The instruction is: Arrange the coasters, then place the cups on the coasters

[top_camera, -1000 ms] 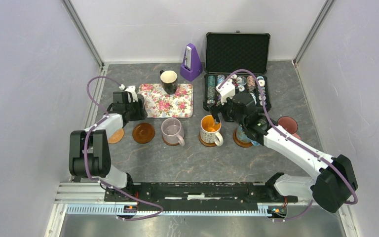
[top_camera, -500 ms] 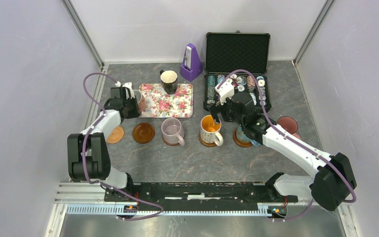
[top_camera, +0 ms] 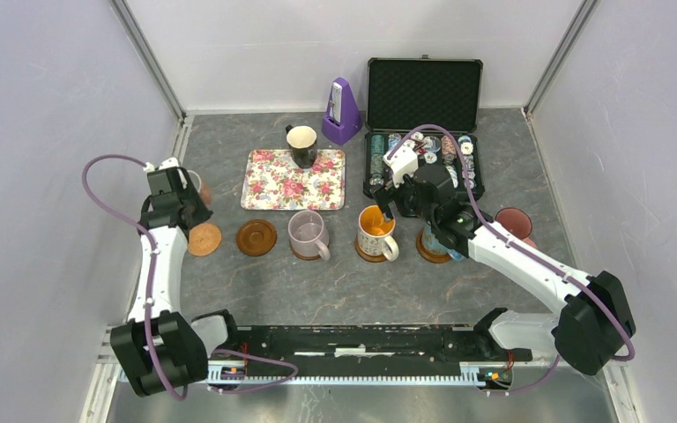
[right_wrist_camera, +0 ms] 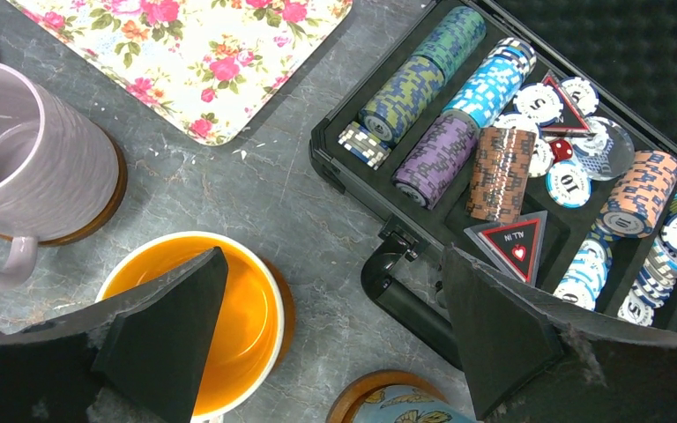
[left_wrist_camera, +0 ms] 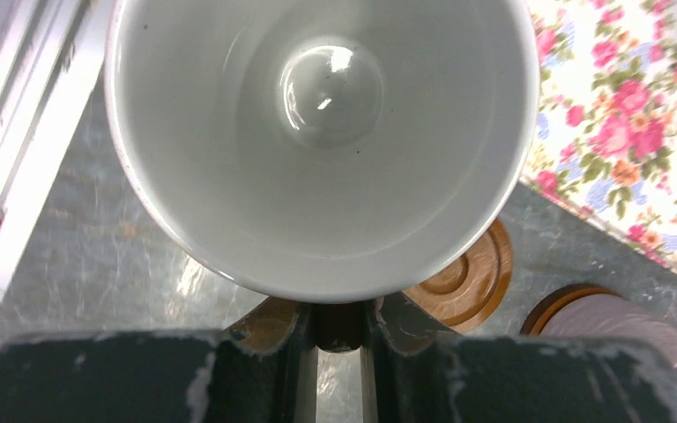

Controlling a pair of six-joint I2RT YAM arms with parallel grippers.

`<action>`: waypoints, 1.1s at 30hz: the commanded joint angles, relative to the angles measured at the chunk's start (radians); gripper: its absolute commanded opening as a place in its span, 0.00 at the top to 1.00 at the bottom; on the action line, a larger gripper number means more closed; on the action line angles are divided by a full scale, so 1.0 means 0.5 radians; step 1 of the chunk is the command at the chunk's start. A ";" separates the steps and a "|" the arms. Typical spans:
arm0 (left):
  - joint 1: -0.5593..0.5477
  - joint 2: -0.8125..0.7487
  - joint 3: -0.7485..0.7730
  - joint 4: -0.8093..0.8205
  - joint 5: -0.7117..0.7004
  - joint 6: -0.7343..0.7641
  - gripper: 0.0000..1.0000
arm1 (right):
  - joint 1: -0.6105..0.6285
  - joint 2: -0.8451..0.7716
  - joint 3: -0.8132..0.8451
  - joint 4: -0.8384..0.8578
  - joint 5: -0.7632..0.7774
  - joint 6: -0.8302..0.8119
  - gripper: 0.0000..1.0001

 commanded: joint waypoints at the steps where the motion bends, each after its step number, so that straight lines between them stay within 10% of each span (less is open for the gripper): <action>1: 0.074 -0.114 -0.139 -0.055 -0.090 -0.186 0.98 | -0.016 -0.045 -0.020 0.092 -0.034 -0.014 0.02; 33: 0.226 0.041 -0.277 0.149 -0.147 0.020 0.98 | -0.033 -0.041 -0.042 0.067 -0.044 -0.002 0.02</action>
